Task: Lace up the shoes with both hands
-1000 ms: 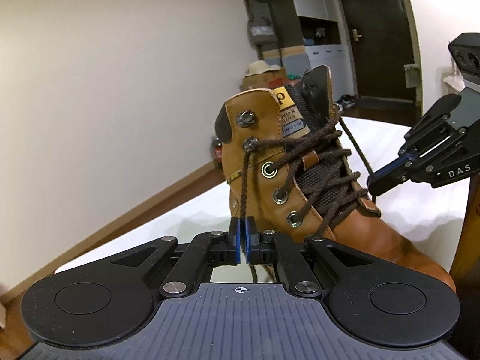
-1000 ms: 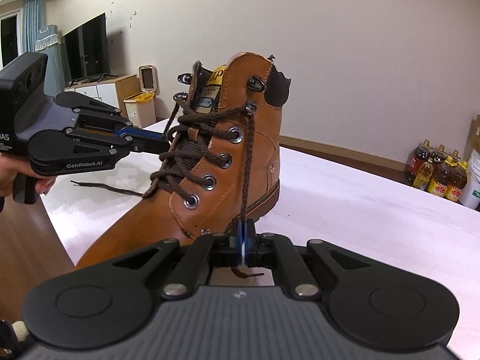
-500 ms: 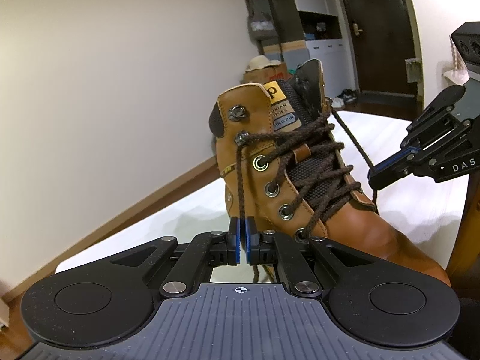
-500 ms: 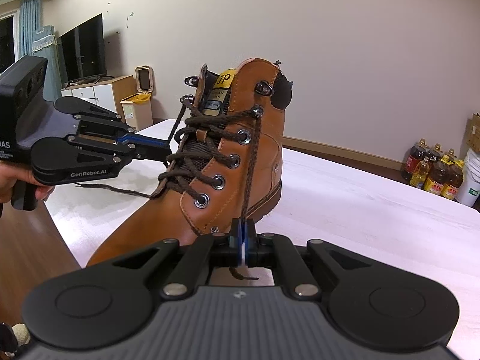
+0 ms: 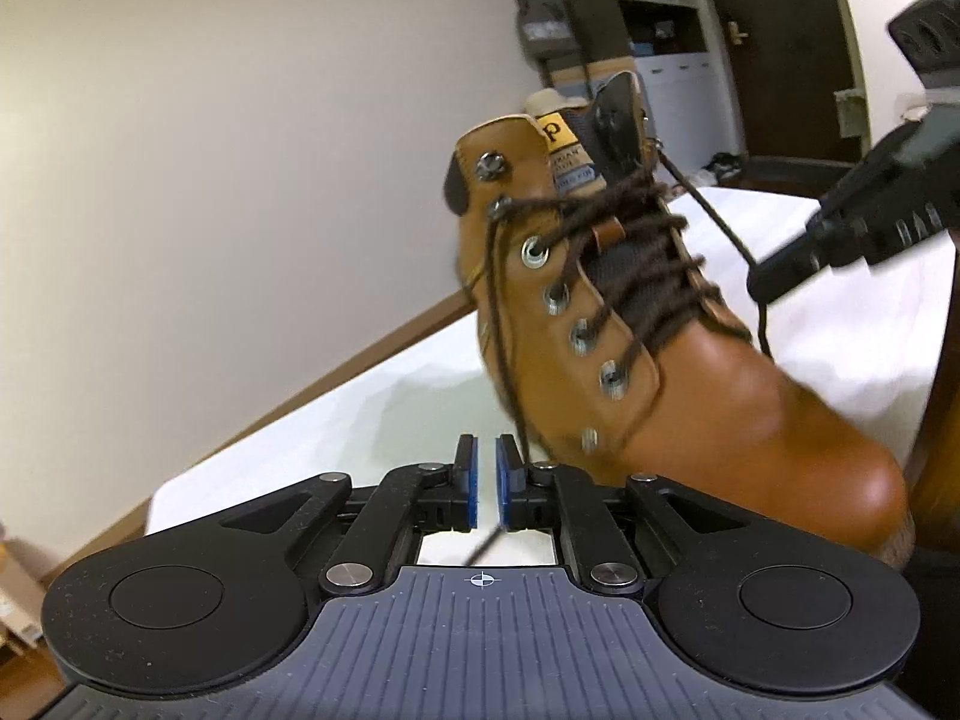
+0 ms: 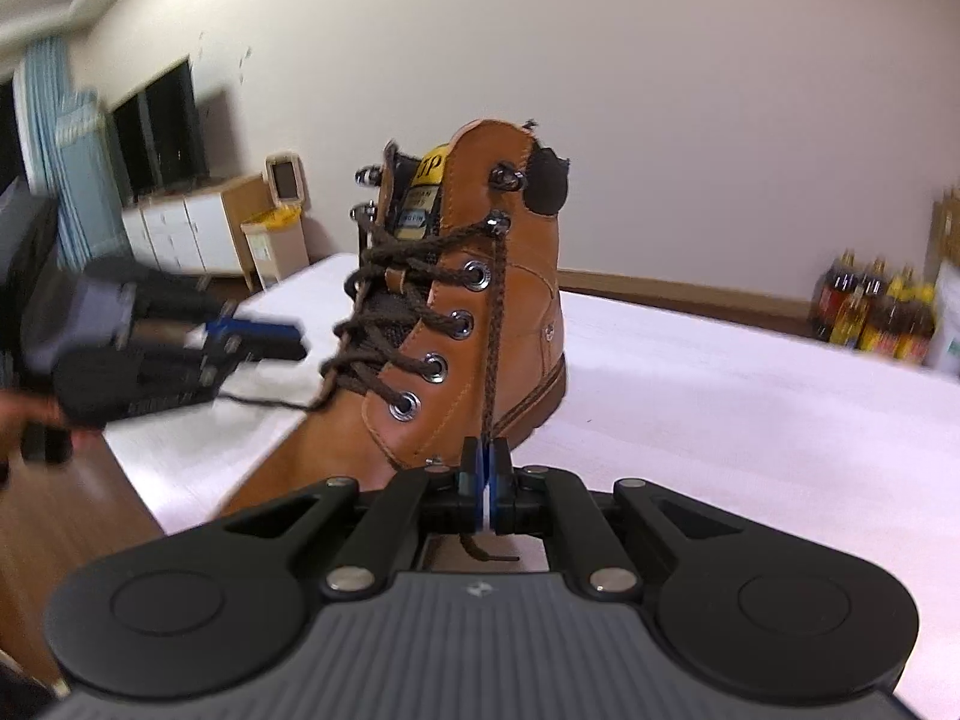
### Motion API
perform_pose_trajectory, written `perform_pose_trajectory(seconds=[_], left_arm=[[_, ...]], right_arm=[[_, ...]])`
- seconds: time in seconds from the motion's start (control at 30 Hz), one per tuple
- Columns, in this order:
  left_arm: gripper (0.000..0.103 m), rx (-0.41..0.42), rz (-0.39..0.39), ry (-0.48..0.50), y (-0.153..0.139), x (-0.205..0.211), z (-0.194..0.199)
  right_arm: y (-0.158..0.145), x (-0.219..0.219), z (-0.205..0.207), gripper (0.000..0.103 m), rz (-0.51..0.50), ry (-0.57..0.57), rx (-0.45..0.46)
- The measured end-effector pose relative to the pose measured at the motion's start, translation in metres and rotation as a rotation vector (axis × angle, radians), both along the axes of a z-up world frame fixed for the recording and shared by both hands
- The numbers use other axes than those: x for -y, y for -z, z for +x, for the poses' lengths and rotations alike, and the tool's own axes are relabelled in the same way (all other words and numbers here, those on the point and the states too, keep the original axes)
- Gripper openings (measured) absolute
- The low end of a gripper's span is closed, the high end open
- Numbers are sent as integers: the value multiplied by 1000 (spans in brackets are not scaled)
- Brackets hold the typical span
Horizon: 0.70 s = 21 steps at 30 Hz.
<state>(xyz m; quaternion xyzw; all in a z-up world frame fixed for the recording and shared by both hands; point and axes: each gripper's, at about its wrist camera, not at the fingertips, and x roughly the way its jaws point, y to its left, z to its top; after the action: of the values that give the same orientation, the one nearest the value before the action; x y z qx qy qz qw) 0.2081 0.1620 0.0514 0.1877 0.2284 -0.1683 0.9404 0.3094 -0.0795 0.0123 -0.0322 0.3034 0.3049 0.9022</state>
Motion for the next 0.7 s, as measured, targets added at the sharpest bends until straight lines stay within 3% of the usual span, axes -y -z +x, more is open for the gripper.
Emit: perform_pose_trajectory(seconds=[0.07, 0.13, 0.23, 0.37, 0.5, 0.6, 0.7], left_arm=[[9, 13, -34, 13, -4, -3, -14], [9, 30, -98, 54, -13, -7, -25], [16, 52, -232, 180, -33, -8, -38], [17, 59, -229, 258, -39, 3, -39], [17, 24, -242, 290, -32, 14, -29], [17, 3, -254, 305, -25, 19, -19], [16, 5, -224, 300, -17, 18, -17]], right_arm=[[-3, 5, -1, 2, 87, 4, -49], [-6, 12, -3, 2, 247, 4, -127], [-10, 13, -6, 2, 431, 18, -187], [-7, 13, -2, 2, 621, 59, -258], [-2, 13, 2, 2, 711, 90, -307], [0, 13, 3, 2, 719, 112, -317], [4, 16, 4, 2, 761, 120, -354]])
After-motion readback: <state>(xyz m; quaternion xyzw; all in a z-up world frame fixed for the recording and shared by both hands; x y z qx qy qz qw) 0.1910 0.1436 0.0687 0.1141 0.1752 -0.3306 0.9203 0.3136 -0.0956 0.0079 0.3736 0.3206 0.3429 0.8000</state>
